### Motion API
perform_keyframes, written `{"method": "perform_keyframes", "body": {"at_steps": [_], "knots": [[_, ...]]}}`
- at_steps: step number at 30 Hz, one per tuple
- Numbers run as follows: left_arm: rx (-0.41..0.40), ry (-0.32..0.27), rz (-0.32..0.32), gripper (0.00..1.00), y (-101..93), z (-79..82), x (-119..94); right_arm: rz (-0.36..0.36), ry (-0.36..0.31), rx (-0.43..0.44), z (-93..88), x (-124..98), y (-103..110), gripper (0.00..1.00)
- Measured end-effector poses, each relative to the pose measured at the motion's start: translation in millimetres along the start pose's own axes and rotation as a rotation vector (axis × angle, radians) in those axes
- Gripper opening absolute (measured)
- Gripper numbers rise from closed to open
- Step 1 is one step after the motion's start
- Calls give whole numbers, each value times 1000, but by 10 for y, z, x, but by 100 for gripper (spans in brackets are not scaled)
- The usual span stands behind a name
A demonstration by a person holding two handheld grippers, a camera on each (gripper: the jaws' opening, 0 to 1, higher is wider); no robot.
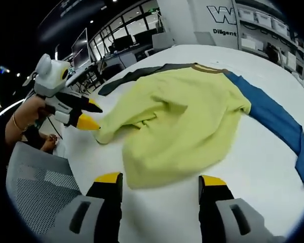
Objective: Fold the garment on the visible template until the final outline fits inside the template.
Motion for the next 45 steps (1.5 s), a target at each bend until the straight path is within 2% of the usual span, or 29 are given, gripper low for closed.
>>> {"method": "perform_keyframes", "body": {"at_steps": [4, 8, 11, 14, 15, 20, 23, 31, 37, 39, 43, 45], "knots": [[14, 22, -17, 35, -13, -28, 25, -20, -14, -9, 10, 38, 33, 49], [37, 19, -20, 26, -35, -16, 41, -54, -20, -37, 35, 63, 57, 33], [37, 32, -31, 24, -58, -26, 85, -55, -20, -32, 54, 96, 59, 32], [51, 54, -31, 16, -90, -62, 93, -67, -10, -27, 40, 115, 35, 25], [78, 44, -23, 14, -78, -57, 91, -68, -12, -20, 37, 113, 33, 22], [68, 58, -12, 6, -34, -63, 100, -69, 4, -45, 29, 114, 18, 18], [76, 57, 17, 1, -3, -67, 110, -72, 7, -55, 29, 111, 4, 15], [51, 69, 22, 0, 14, -62, 106, -105, 8, -46, 50, -21, -71, 0], [-9, 39, 6, 0, 80, -10, -20, -146, -18, -16, 108, -246, -144, 0], [-12, 35, 17, 0, 128, 18, -77, -159, -4, -14, 104, -308, -168, 0], [-23, 7, 30, 0, 213, 86, -175, -165, -71, -20, 209, -446, -194, 0], [-28, -14, 32, 0, 251, 136, -230, -176, -59, -33, 231, -472, -204, 0]]}}
Point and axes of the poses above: the point that each gripper's makers call its tool centre point, and the gripper's own axes: x roughly forward along the fingers, y roughly to its left, z roughly out of its top, the point moved 6 cm from there along -x, roughly backward along the fingers, and after that the axes turned 14 degrees about z, right-handed, at the moved point
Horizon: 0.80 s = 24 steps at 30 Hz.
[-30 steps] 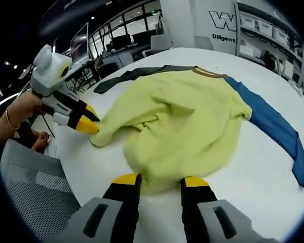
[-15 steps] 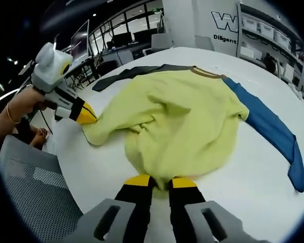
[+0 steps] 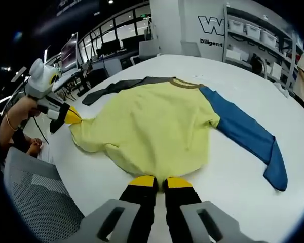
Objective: Fold the garment on the visible template until the final outline fits inside the template.
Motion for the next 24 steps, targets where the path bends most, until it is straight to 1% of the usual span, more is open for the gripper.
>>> {"method": "perform_keyframes", "body": {"at_steps": [2, 4, 5, 8, 9, 11, 13, 15, 17, 20, 21, 24], "knots": [[-7, -23, 5, 0, 36, 67, -42, -20, -11, -42, 99, -32, -38, 0], [-11, -31, 4, 0, 50, 109, -54, -16, -31, -86, 236, -35, -51, 0], [-13, -42, 4, 0, 59, 152, -53, -21, -20, -109, 275, -28, -63, 0], [-34, -41, 5, 0, 87, 211, -14, -27, -15, -117, 293, -26, -76, 0], [-43, -38, 2, 0, 93, 226, -1, -60, -18, -160, 481, 19, -152, 0], [-60, -49, -1, 0, 111, 276, 29, -59, -20, -171, 553, 58, -187, 0], [-71, -53, 7, 0, 138, 314, 70, -60, -18, -163, 617, 110, -238, 0], [-84, -46, 28, 0, 182, 330, 115, -57, -16, -176, 661, 165, -281, 0], [-91, -52, 37, 0, 210, 351, 145, -53, -12, -167, 706, 224, -341, 0], [-100, -46, 48, 0, 240, 365, 183, -42, -14, -153, 752, 281, -391, 0], [-120, -44, 70, 0, 289, 383, 236, -31, -21, -141, 795, 347, -451, 0], [-138, -42, 88, 0, 335, 398, 296, -16, -12, -120, 843, 486, -536, 0]]}}
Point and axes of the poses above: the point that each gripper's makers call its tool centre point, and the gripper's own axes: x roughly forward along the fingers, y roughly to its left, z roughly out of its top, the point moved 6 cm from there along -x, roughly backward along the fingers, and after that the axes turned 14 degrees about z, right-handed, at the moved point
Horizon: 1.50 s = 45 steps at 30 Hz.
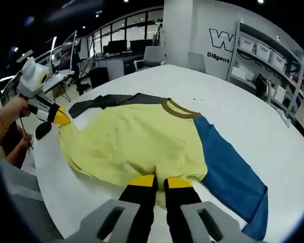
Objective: Fold the garment on the visible template until the final outline fits inside the template.
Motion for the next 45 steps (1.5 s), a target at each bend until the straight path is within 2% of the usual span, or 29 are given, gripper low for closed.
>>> {"method": "perform_keyframes", "body": {"at_steps": [11, 19, 21, 25, 32, 35, 45], "knots": [[-26, 20, 25, 0, 37, 45, 209, 32, 26, 36, 64, 311, -231, 1], [-36, 47, 41, 0, 65, 26, 345, 63, 3, 125, 17, 441, -371, 4], [-46, 47, 45, 0, 73, 29, 369, 56, 2, 136, 8, 443, -405, 7], [-59, 50, 49, 0, 76, 30, 408, 53, -22, 160, 14, 403, -456, 11], [-77, 55, 50, 0, 76, 35, 446, 43, -103, 234, 65, 253, -578, 22], [-81, 55, 49, 0, 77, 39, 449, 39, -125, 249, 93, 169, -614, 22], [-104, 49, 58, 0, 122, 34, 482, 30, -139, 245, 98, -38, -633, 23]]}}
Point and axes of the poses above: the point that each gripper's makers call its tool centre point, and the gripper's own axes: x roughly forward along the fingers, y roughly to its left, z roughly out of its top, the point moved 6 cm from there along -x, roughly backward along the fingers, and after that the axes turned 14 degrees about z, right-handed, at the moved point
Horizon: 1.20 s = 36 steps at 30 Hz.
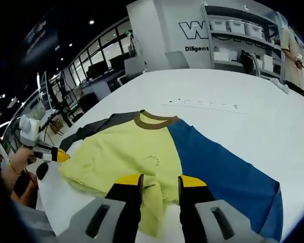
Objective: Fold the garment on the visible template until the final outline fits inside the template.
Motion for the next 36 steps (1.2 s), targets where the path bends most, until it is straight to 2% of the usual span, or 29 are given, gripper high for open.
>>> {"method": "perform_keyframes", "body": {"at_steps": [10, 14, 16, 19, 23, 31, 33, 36], "knots": [[-14, 11, -10, 0, 5, -8, 39, 40, 95, -72, -295, -67, 154, 24], [-18, 14, -10, 0, 4, -14, 51, 52, 123, -140, -393, -13, 225, 23], [-17, 15, -10, 0, 4, -15, 54, 53, 125, -173, -392, 6, 243, 23], [-16, 17, -10, 0, 4, -19, 63, 71, 95, -226, -329, 44, 308, 22], [-17, 19, -10, 0, 4, -22, 74, 83, 95, -231, -305, 108, 328, 19], [-23, 20, -15, 0, 10, -20, 76, 69, 103, -250, -267, 257, 274, 4], [-22, 20, -16, 0, 12, -20, 76, 71, 79, -241, -214, 278, 266, 0], [-23, 22, -19, 0, 13, -23, 83, 75, 57, -225, -149, 316, 254, 0]]}}
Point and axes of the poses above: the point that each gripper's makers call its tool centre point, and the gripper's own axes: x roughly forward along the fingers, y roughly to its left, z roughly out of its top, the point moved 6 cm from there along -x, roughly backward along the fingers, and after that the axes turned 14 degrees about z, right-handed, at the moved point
